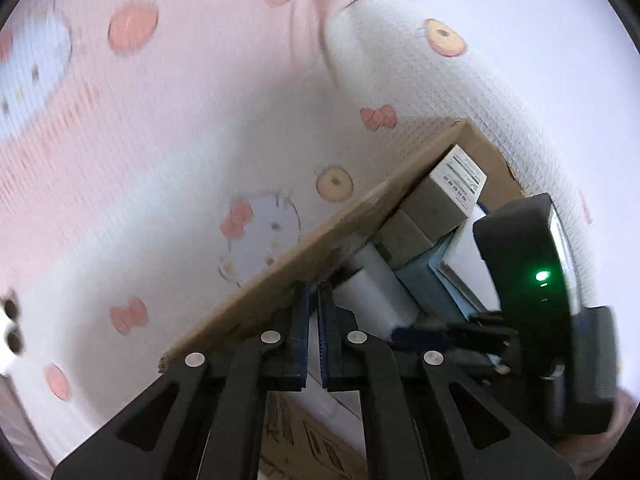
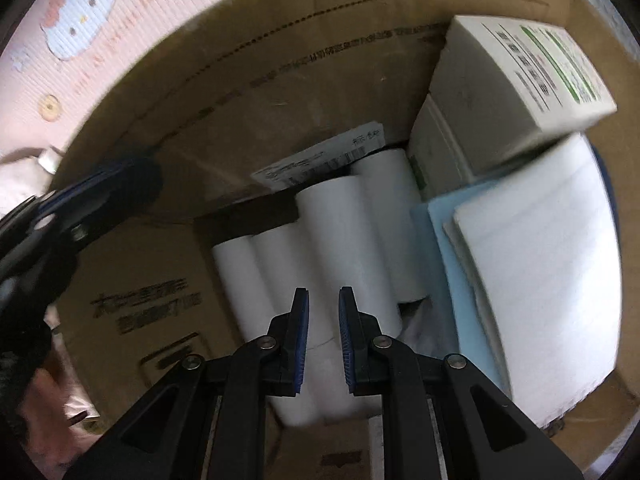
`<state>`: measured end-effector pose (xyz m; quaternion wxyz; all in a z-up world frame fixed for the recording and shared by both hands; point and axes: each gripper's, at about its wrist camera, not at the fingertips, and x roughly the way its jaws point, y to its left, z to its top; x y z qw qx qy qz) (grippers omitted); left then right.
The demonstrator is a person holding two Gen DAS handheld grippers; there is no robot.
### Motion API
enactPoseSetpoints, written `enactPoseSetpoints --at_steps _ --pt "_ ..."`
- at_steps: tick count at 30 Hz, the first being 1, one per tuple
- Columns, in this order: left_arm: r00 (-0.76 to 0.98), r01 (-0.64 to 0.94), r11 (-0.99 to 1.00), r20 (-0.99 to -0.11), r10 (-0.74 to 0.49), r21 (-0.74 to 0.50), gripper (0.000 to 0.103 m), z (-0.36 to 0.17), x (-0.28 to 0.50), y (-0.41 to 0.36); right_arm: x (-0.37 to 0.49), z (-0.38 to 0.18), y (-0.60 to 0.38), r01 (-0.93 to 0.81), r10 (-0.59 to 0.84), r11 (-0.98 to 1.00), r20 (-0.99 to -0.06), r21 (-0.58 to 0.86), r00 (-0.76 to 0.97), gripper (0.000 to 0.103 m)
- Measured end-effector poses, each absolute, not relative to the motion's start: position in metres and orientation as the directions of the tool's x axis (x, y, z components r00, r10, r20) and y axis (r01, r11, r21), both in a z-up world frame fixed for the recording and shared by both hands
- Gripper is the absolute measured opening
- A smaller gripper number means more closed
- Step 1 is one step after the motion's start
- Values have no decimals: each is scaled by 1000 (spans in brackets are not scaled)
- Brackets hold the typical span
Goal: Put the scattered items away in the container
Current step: 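Withdraw both open tools up and away from the box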
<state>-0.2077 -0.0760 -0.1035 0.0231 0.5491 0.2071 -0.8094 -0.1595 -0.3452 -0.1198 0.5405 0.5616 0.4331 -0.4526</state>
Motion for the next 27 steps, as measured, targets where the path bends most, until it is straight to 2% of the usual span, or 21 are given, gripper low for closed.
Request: enactPoseSetpoints --at_steps 3,6,8,11,14,15,18,23,26,27 --pt "-404 240 -909 -887 225 -340 5 -104 -205 -91 -153 -118 -349 985 1 -27 -985 173 173 11" --pt "-406 225 -913 -885 230 -340 5 -109 -204 -120 -145 -121 -348 999 -10 17 -999 42 42 13" --pt "-406 217 -913 -882 238 -346 5 -117 -187 -123 -146 -124 -346 997 1 24 -998 68 68 13" --pt "-397 214 -913 -885 244 -348 5 -74 -173 -105 -147 -125 -346 996 8 9 -996 86 86 14" --pt "-392 214 -913 -887 245 -347 5 -77 -182 -101 -127 -125 -342 996 -25 92 -1000 10 12 16" --pt "-389 210 -915 -888 244 -344 5 -75 -179 -101 -121 -125 -339 993 -38 119 -999 -13 -9 19" --pt "-392 206 -917 -887 243 -342 5 -75 -184 -98 -112 -135 -336 988 -29 148 -999 -50 -46 34" --pt "-408 210 -927 -889 207 -311 5 -70 -178 -90 -104 -120 -325 990 -62 133 -997 -56 -49 34" --pt "-439 204 -937 -882 171 -283 8 -61 -174 -85 -107 -98 -318 994 -125 100 -991 -51 -38 35" --pt "-448 201 -941 -880 159 -272 11 -59 -174 -84 -109 -94 -317 995 -133 90 -991 -47 -34 38"
